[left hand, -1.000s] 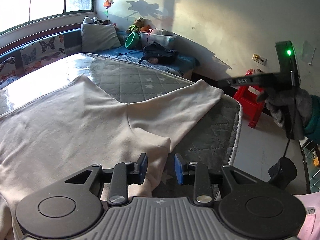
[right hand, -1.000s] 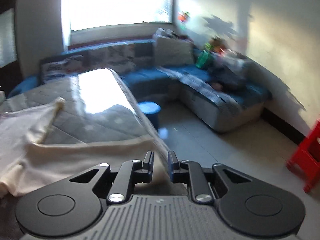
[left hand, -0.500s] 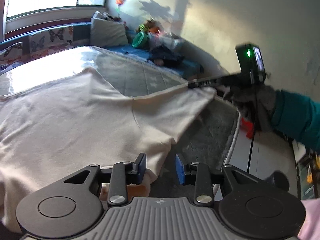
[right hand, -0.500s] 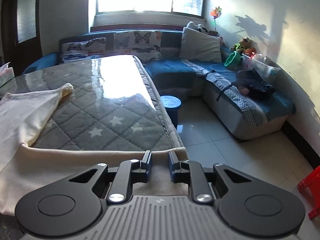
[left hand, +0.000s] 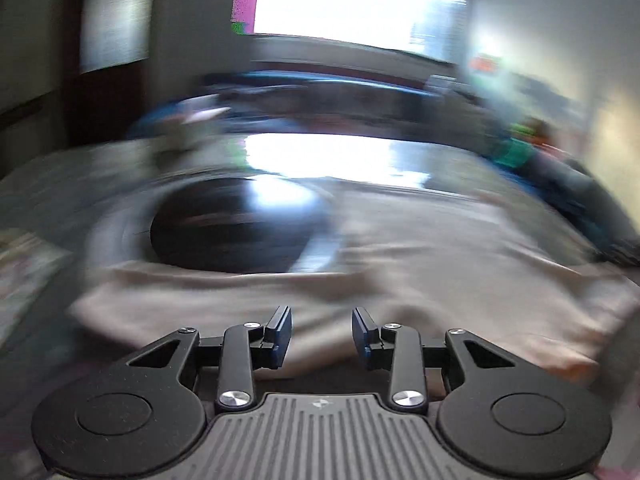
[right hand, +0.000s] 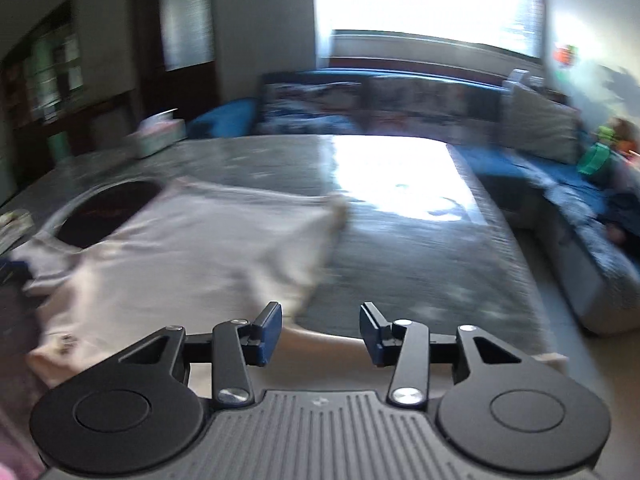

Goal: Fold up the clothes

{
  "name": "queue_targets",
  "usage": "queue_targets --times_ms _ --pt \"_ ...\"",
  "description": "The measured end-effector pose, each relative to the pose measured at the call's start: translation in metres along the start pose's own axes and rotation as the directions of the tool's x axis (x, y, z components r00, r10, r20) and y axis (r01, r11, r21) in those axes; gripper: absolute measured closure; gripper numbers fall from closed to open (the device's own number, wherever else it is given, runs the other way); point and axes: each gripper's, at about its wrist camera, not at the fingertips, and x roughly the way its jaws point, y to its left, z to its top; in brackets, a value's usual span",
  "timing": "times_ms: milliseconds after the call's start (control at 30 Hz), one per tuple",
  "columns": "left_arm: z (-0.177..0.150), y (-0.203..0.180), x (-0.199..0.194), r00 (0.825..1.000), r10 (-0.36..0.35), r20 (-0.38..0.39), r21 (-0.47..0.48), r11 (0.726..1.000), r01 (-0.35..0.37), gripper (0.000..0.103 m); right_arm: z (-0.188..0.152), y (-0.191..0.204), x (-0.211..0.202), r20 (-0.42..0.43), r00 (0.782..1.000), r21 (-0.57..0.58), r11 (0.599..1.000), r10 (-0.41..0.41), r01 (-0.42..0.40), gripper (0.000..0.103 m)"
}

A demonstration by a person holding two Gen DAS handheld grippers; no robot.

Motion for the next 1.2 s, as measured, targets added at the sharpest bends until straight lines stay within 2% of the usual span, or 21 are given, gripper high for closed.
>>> queue_targets --times_ms 67,133,200,300,467,500,533,600,700,767,867,967,1000,1033,1200 --pt "0.002 0.027 0.004 0.993 0.114 0.006 -0.036 0.993 -0.114 0.066 0.004 0.02 0.007 -0.017 0.997 -0.032 0.997 0.071 -0.072 0.056" --pt "0.004 0.049 0.01 0.978 0.209 0.006 -0.057 0.976 -0.208 0.063 0.007 0.041 0.014 -0.039 0.99 -0.071 0.988 0.135 -0.138 0.056" --pt "0.007 0.064 0.017 0.964 0.265 -0.004 -0.067 0.962 -0.264 0.06 0.011 0.067 0.018 -0.06 0.978 -0.127 0.97 0.201 -0.208 0.056" --pt "0.01 0.077 0.027 0.956 0.294 -0.022 -0.074 0.953 -0.295 0.06 0.013 0.102 0.021 -0.094 0.954 -0.199 0.933 0.286 -0.3 0.056" --pt "0.006 0.089 0.034 0.958 0.285 -0.034 -0.074 0.955 -0.286 0.061 0.011 0.153 0.027 -0.155 0.907 -0.301 0.856 0.39 -0.42 0.056" --pt "0.006 0.088 0.034 0.959 0.283 -0.029 -0.067 0.956 -0.284 0.063 0.009 0.162 0.027 -0.167 0.899 -0.319 0.84 0.405 -0.438 0.056" --pt "0.006 0.087 0.034 0.96 0.28 -0.023 -0.063 0.958 -0.281 0.067 0.008 0.169 0.027 -0.176 0.893 -0.334 0.828 0.415 -0.451 0.056" --pt "0.007 0.084 0.036 0.961 0.277 -0.012 -0.054 0.959 -0.277 0.087 0.005 0.185 0.029 -0.194 0.88 -0.374 0.796 0.434 -0.475 0.057" --pt "0.011 0.083 0.038 0.963 0.27 0.002 -0.054 0.962 -0.269 0.094 0.0 0.203 0.034 -0.211 0.872 -0.424 0.763 0.441 -0.488 0.058" --pt "0.018 0.082 0.038 0.962 0.27 0.028 -0.052 0.962 -0.269 0.095 -0.004 0.211 0.04 -0.226 0.874 -0.439 0.756 0.43 -0.485 0.06" --pt "0.034 0.08 0.034 0.961 0.264 0.082 -0.052 0.964 -0.26 0.095 -0.009 0.218 0.049 -0.242 0.88 -0.446 0.758 0.409 -0.475 0.069" --pt "0.054 0.073 0.029 0.96 0.246 0.136 -0.027 0.969 -0.245 0.095 -0.015 0.219 0.053 -0.246 0.887 -0.45 0.765 0.39 -0.461 0.081" --pt "0.061 0.069 0.028 0.959 0.24 0.154 -0.015 0.971 -0.241 0.095 -0.015 0.219 0.052 -0.24 0.89 -0.455 0.765 0.388 -0.457 0.09" --pt "0.067 0.066 0.027 0.957 0.233 0.171 -0.005 0.972 -0.236 0.095 -0.014 0.217 0.052 -0.241 0.886 -0.448 0.764 0.396 -0.463 0.096" --pt "0.101 0.046 0.02 0.951 0.192 0.243 0.055 0.976 -0.212 0.095 -0.005 0.202 0.049 -0.261 0.841 -0.388 0.747 0.473 -0.54 0.099"
